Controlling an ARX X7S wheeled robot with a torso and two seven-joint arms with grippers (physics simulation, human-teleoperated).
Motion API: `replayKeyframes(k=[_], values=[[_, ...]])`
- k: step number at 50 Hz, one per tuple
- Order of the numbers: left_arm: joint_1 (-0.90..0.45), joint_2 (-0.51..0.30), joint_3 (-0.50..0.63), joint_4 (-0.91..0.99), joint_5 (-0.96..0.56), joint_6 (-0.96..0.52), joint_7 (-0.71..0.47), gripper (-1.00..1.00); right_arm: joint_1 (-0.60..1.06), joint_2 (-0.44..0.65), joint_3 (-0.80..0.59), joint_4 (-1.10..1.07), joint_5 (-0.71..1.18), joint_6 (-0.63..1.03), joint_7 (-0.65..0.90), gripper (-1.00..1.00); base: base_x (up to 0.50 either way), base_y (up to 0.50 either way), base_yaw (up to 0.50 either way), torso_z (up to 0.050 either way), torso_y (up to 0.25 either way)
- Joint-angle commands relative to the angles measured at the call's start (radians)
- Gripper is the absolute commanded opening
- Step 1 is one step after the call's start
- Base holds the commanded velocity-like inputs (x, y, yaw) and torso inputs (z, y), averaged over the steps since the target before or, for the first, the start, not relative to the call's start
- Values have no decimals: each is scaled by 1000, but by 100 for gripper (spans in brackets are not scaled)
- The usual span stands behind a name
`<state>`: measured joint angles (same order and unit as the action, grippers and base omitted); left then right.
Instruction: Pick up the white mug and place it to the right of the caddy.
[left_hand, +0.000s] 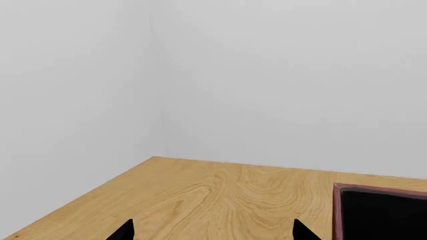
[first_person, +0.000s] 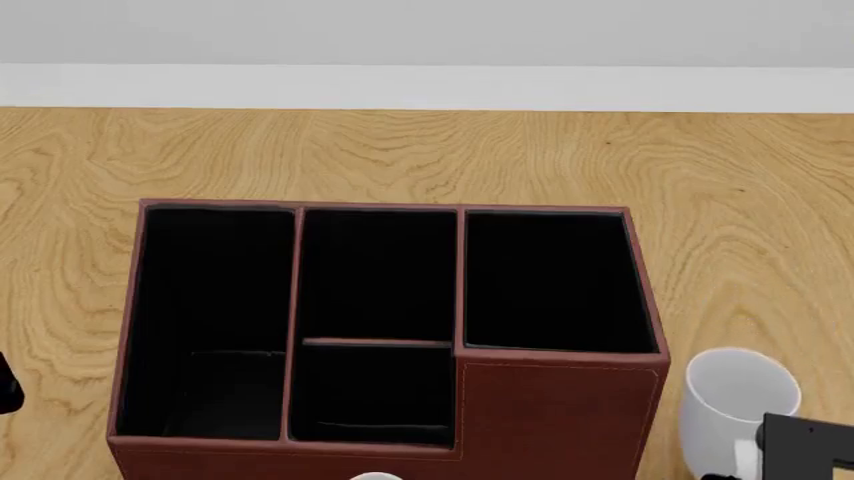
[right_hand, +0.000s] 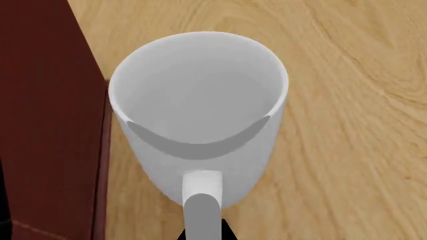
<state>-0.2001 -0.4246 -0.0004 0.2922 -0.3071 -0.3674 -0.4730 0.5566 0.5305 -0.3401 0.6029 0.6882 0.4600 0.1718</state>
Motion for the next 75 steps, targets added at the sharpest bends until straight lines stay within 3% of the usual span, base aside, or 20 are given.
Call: replayKeyframes(k=[1,32,33,63,75], values=[[1,-1,0,0,-1,-1,-3,100,19,-22,-7,69,-48,-35,-38,-100,0,0,0,0,0],[-4,-3,6,-9,-3,2,-6,100,84,-95,-49,321,-110,-134,-120,-100,6,-1,5,0,0],[-4,-3,6,-10,-3,3,-6,100,86,-97,-55,327,-117,-134,-116,100,0,-3,7,0,0],[0,-5,9,-3,-8,7,-8,100,32,-76,-36,270,-94,-133,-112,100,0,0,0,0,0],[4,-7,2,4,-17,8,-9,100,-66,-11,-8,-4,-39,-49,-29,100,0,0,0,0,0]])
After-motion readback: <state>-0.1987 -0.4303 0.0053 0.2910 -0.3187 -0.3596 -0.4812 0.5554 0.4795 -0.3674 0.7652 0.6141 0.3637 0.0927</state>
